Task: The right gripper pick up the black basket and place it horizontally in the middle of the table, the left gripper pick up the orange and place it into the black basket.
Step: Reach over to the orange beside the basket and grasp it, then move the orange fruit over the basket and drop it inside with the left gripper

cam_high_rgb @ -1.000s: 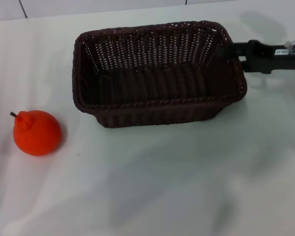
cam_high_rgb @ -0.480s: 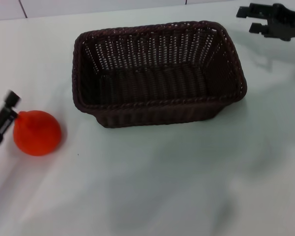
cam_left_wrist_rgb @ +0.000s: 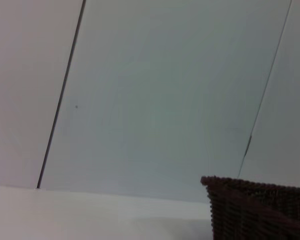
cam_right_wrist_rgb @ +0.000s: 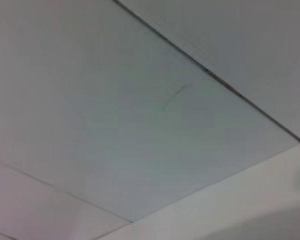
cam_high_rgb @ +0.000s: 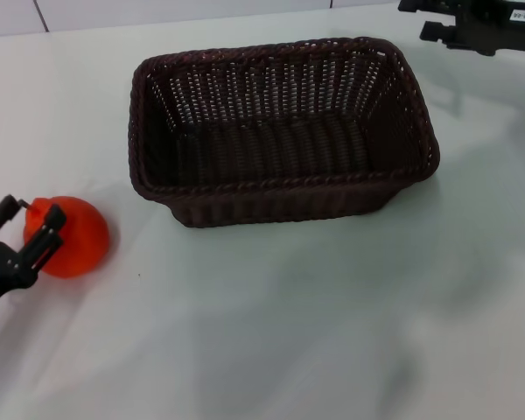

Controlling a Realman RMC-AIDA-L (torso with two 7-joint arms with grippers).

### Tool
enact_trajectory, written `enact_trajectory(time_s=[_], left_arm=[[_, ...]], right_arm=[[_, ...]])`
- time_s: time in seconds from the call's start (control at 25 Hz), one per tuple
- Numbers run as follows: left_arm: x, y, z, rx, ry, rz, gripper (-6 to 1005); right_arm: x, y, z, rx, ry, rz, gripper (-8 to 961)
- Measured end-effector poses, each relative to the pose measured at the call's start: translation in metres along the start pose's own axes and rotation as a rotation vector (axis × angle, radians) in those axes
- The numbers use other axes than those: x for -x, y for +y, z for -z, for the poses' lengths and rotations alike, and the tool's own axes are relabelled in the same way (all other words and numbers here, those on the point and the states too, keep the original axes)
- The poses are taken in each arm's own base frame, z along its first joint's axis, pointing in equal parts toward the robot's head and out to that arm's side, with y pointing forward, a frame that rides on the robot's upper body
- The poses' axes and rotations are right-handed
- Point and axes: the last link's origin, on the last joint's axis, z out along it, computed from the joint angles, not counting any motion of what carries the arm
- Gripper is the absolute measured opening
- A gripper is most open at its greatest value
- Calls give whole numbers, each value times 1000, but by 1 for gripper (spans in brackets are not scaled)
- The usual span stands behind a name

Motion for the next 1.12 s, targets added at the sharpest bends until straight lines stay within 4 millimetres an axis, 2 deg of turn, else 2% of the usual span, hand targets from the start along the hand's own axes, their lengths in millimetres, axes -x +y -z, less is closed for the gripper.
enact_trajectory(time_s=[0.28,0.48,0.72,0.96,1.12], left_arm=[[3,6,-3,60,-40,-39,713],[2,7,-5,73,-40,-44,490],[-2,8,-8,90,-21,-50,313],[-26,18,-9,177,131,-46,206],[-52,27,-26,260,257,-27,183]], right_arm=[[0,-3,1,-26,9,-3,816],[0,-2,2,-25,11,-7,816],[0,0,2,-19,17,-9,816],[1,3,5,-14,28,-8,815],[1,4,7,-21,43,3,815]])
